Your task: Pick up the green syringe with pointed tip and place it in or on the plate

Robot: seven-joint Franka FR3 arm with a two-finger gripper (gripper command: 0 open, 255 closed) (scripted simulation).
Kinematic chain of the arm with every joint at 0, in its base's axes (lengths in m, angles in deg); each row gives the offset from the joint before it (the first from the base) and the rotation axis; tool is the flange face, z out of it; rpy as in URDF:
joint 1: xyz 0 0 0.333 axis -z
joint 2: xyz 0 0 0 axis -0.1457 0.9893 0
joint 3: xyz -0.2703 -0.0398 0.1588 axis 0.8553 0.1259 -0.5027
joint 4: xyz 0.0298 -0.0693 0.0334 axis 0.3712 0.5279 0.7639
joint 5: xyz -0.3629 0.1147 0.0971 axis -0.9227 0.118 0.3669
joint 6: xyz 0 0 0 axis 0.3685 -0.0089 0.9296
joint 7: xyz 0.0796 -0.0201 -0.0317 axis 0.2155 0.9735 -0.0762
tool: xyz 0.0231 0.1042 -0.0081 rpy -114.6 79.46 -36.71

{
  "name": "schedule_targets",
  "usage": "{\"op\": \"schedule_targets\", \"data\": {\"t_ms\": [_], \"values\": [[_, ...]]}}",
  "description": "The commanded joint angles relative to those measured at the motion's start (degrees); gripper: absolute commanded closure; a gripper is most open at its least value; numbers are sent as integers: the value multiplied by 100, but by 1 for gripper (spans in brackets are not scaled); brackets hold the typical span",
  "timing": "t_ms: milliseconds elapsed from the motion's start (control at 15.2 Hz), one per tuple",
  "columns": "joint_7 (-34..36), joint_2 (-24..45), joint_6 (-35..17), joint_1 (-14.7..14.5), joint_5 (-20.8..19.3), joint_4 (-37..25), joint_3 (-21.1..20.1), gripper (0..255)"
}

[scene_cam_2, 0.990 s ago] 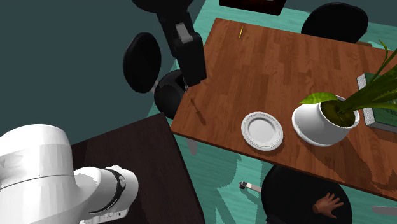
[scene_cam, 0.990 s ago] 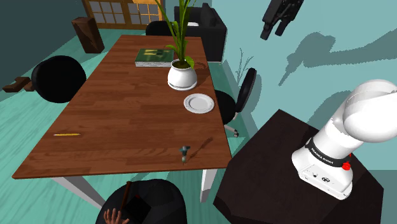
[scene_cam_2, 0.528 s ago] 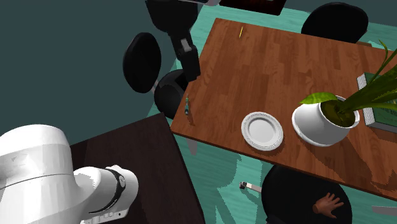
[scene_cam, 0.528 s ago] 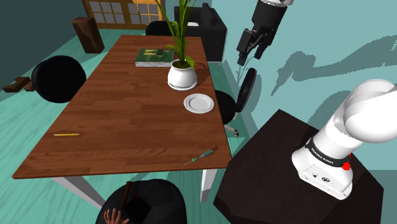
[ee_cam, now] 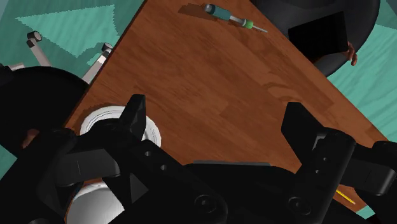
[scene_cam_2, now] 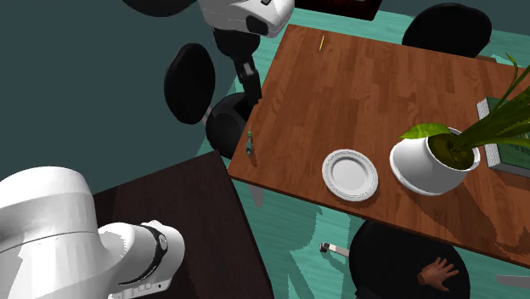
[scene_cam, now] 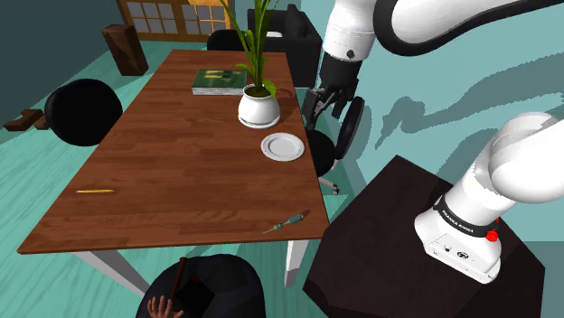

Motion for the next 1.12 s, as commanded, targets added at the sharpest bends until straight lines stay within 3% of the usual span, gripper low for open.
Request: {"op": "schedule_targets", "data": {"t_ms": [0, 264, 528, 792, 1056], "values": [[206, 348, -335, 16, -13, 7, -212, 0], [725, 1141, -952, 76, -181, -98, -674, 0], [1397, 2061, -1518, 179, -627, -321, -1109, 0], [2278, 3108, -1966, 196, -1438, -669, -1379, 0], [3214, 4192, -2226, -87, -2408, -1156, -1292, 0]]}}
